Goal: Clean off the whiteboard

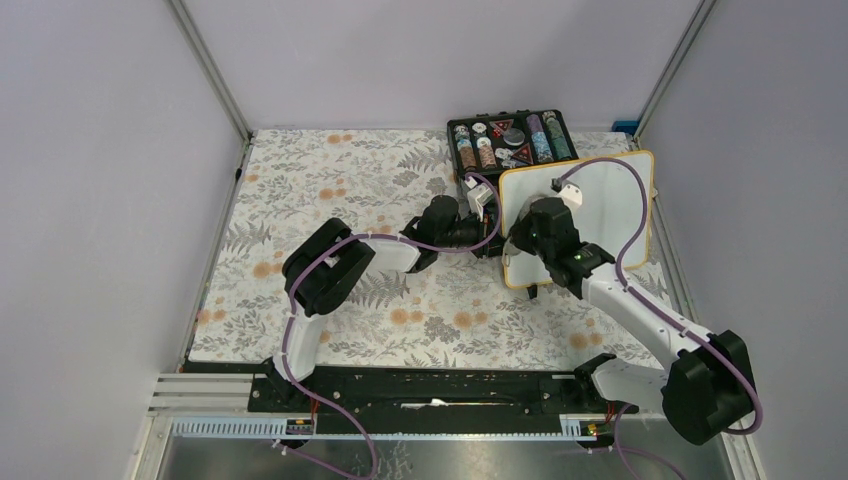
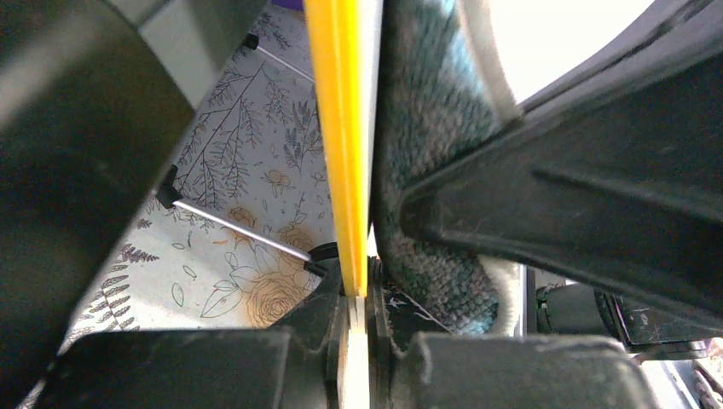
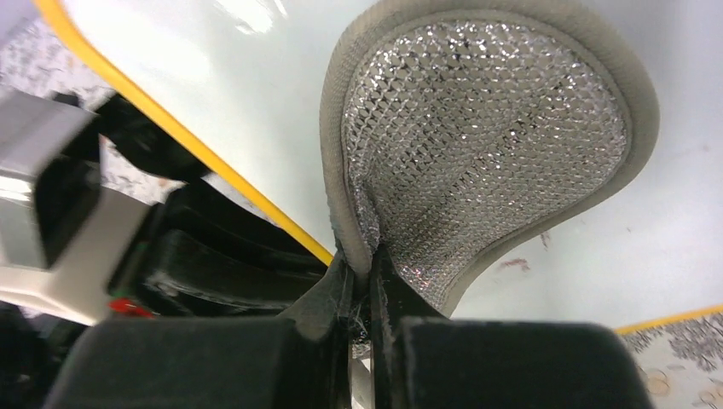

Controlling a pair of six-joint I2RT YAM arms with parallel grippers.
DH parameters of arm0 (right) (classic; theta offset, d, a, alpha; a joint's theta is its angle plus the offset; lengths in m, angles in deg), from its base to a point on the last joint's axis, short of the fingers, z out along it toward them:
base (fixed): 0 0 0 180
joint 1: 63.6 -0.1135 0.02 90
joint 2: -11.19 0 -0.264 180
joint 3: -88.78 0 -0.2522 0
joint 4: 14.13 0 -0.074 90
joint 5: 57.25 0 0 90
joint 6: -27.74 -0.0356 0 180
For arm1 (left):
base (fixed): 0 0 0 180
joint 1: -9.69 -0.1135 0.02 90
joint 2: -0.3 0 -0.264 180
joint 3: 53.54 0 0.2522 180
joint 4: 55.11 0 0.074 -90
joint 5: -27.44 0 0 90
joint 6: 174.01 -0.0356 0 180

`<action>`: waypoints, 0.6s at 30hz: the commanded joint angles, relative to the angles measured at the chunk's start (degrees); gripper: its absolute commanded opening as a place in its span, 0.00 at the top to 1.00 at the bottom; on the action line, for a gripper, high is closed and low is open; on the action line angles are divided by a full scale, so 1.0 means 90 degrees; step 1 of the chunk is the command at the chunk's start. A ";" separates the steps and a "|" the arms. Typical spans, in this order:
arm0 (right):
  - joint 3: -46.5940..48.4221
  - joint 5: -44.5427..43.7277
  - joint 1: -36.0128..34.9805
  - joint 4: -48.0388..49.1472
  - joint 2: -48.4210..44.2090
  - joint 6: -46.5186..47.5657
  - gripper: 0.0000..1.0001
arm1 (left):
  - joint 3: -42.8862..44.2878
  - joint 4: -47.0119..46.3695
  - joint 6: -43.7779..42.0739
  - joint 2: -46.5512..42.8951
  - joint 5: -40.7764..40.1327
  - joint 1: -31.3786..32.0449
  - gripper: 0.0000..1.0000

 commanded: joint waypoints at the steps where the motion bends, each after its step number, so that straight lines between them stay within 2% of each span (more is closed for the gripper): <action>1: 0.0582 -0.0137 -0.0076 0.1201 0.0186 0.0007 1.00 | 0.0012 0.1541 0.0354 0.0560 -0.0847 -0.0310 1.00; 5: 0.0362 -0.0281 -0.0083 0.1195 0.0238 -0.0093 1.00 | 0.0003 0.1541 0.0354 0.0560 -0.0848 -0.0312 1.00; 10: -0.0400 -0.0836 -0.0065 0.0920 0.0028 -0.0314 1.00 | -0.0001 0.1550 0.0338 0.0549 -0.0835 -0.0310 1.00; 18: -0.1770 -0.0806 0.0288 0.0502 -0.0064 -0.0610 1.00 | -0.0010 0.1556 0.0339 0.0541 -0.0840 -0.0310 1.00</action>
